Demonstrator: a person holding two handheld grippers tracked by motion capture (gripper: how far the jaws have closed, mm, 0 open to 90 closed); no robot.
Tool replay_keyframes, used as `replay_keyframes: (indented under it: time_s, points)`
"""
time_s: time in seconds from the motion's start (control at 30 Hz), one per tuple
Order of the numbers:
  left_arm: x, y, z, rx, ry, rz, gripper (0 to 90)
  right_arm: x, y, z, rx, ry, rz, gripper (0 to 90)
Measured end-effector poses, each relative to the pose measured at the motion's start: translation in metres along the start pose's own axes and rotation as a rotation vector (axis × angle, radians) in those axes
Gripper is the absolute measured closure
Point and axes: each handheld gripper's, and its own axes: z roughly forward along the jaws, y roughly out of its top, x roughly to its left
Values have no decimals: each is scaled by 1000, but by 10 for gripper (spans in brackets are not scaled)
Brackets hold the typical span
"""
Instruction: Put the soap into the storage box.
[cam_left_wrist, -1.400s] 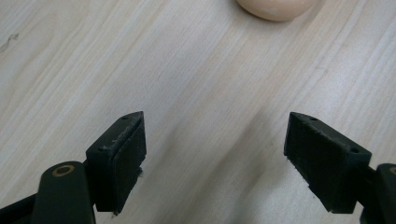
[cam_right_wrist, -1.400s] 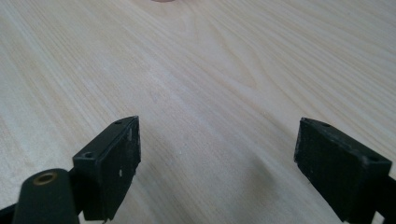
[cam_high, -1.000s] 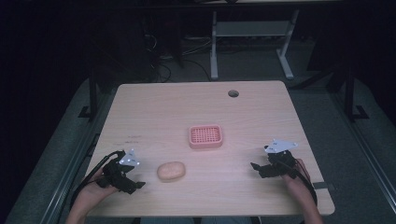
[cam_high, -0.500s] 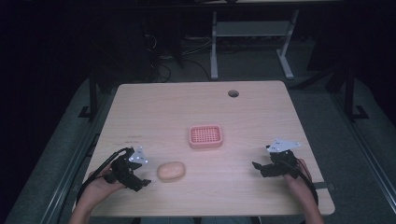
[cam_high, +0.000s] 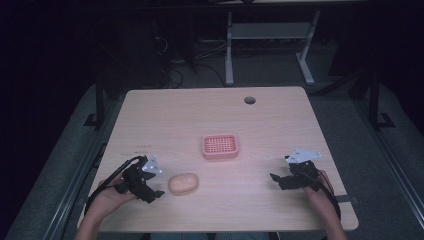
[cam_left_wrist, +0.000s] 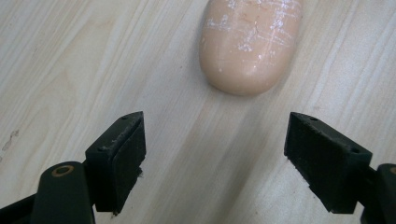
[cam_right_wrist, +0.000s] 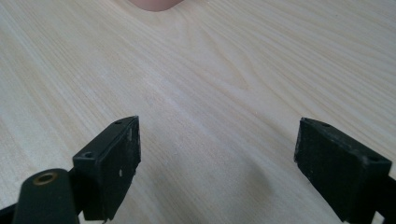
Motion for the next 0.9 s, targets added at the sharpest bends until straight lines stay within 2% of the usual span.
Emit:
replay_keyframes:
  time_s: [0.9]
  points:
    - [-1,19,4,11,-10,37,209,0,0,0,2,3,2,139]
